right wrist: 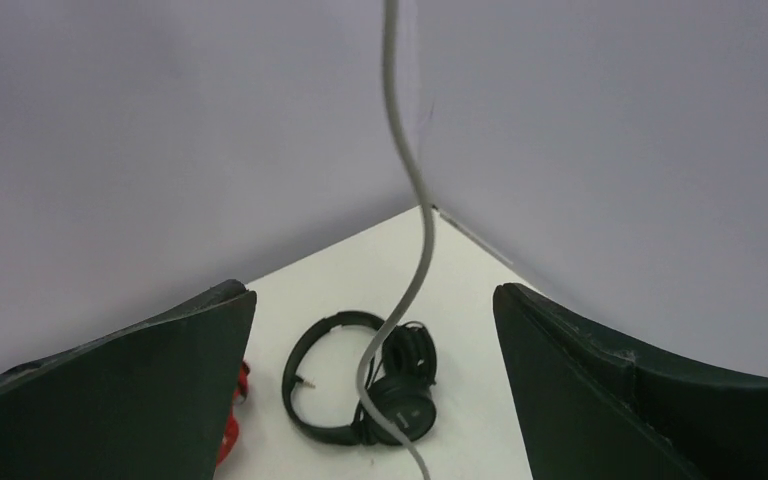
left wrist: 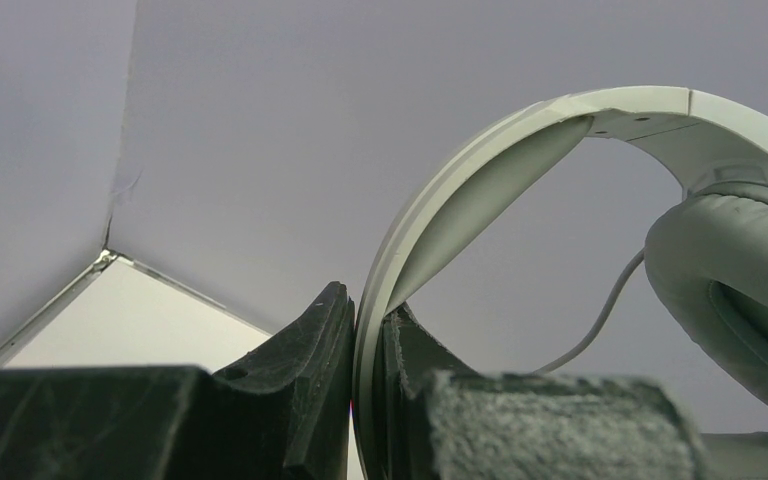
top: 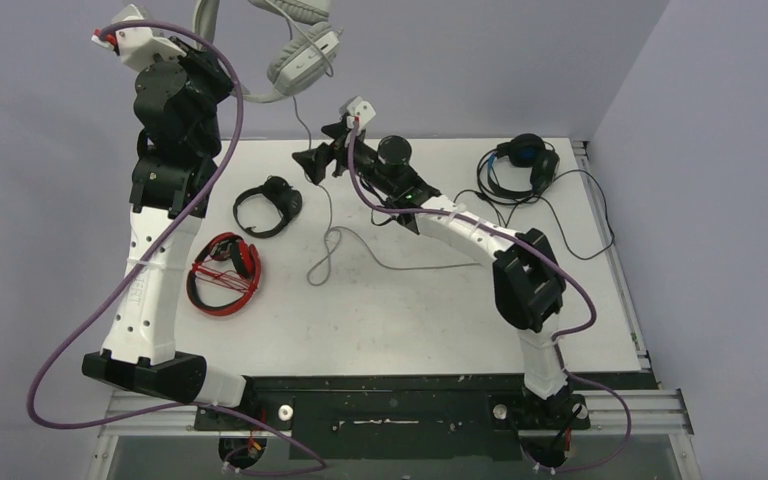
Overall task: Wrap the headphones
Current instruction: Untie the headphones cable from the headphones.
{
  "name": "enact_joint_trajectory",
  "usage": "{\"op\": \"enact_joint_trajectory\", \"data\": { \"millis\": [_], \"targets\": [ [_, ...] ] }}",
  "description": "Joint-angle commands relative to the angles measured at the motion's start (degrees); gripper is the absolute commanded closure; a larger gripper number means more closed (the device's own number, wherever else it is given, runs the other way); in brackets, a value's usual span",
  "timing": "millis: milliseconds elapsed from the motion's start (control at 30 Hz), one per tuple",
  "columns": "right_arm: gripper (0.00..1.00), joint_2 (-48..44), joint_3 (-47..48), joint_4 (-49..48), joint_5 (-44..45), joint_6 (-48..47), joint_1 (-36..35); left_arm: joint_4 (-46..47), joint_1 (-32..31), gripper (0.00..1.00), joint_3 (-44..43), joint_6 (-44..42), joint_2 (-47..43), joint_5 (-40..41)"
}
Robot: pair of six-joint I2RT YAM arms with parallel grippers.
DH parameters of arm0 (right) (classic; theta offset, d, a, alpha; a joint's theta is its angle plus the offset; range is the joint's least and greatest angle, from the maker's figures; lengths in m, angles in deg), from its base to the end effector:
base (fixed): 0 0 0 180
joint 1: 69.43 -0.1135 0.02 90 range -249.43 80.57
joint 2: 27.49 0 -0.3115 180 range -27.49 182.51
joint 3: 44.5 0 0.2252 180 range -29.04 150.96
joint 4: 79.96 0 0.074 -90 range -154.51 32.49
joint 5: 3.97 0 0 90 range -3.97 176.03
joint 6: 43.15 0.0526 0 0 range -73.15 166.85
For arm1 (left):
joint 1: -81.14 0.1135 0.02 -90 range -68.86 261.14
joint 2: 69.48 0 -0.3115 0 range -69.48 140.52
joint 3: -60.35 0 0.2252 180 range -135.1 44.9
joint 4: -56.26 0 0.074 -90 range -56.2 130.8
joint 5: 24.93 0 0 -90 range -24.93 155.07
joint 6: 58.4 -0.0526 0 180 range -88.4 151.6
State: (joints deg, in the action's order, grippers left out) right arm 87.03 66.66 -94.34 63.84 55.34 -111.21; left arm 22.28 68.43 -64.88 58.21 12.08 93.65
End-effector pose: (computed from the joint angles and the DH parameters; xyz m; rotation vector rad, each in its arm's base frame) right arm 0.3555 0.3443 0.4072 -0.7342 1.2700 0.9889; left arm 0.2549 -0.0317 0.5974 -0.5743 1.3052 -0.2169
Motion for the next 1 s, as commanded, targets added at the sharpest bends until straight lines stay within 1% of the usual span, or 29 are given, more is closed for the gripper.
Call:
{"op": "enact_joint_trajectory", "data": {
  "millis": [0, 133, 200, 233, 267, 300, 367, 500, 533, 600, 667, 733, 800, 967],
  "targets": [
    [0.07, 4.83, 9.56, -6.79, 9.05, 1.91, 0.31, 5.19, -0.45, 1.00, -4.08, 3.44, -1.83, -1.44],
    [0.09, 11.20, 19.77, -3.19, 7.43, 2.12, 0.22, 5.08, -0.61, 1.00, -4.58, 3.37, -1.58, -1.49],
    [0.13, 13.84, 22.88, -1.49, 7.65, 2.39, 0.06, 4.95, -0.68, 1.00, -5.25, 3.17, -1.21, -0.95],
    [0.20, 14.61, 22.88, -1.53, 7.69, 2.48, -0.03, 4.98, -0.65, 1.00, -5.68, 3.14, -0.85, -0.76],
    [0.25, 15.01, 22.01, -2.13, 7.57, 2.49, -0.05, 5.04, -0.72, 1.00, -6.27, 3.02, -0.53, -0.38],
    [0.36, 15.11, 20.63, -3.28, 7.38, 2.66, -0.13, 5.32, -0.68, 1.00, -6.97, 2.61, -0.02, 0.01],
    [0.50, 14.68, 17.05, -5.72, 6.89, 2.75, -0.42, 5.65, -0.74, 1.00, -9.43, 1.63, 1.47, 0.80],
    [0.75, 13.51, 10.20, -9.94, 5.65, 3.19, -0.92, 4.47, -0.68, 1.00, -18.77, -0.61, 5.76, 2.59],
    [0.80, 13.24, 8.92, -10.82, 4.83, 3.39, -0.98, 4.20, -0.65, 1.00, -21.13, -1.05, 6.81, 2.82],
    [0.82, 12.72, 6.41, -12.26, 2.08, 3.36, -1.02, 3.99, -0.73, 1.00, -25.63, -1.96, 8.84, 2.94],
    [0.79, 12.26, 3.97, -13.04, 0.89, 3.46, -1.11, 4.13, -0.72, 1.00, -29.27, -2.74, 10.58, 3.04],
    [0.79, 12.20, 1.89, -13.18, -0.41, 3.91, -1.20, 4.33, -0.68, 1.00, -31.93, -3.54, 11.80, 3.39],
    [0.80, 12.15, -0.43, -13.89, -1.34, 4.28, -1.24, 4.96, -0.72, 1.00, -33.07, -4.49, 12.21, 3.91],
    [0.83, 11.06, -8.72, -14.75, -3.15, 4.31, -1.35, 7.27, -0.69, 1.00, -32.68, -7.08, 11.52, 6.11]
  ]
}}
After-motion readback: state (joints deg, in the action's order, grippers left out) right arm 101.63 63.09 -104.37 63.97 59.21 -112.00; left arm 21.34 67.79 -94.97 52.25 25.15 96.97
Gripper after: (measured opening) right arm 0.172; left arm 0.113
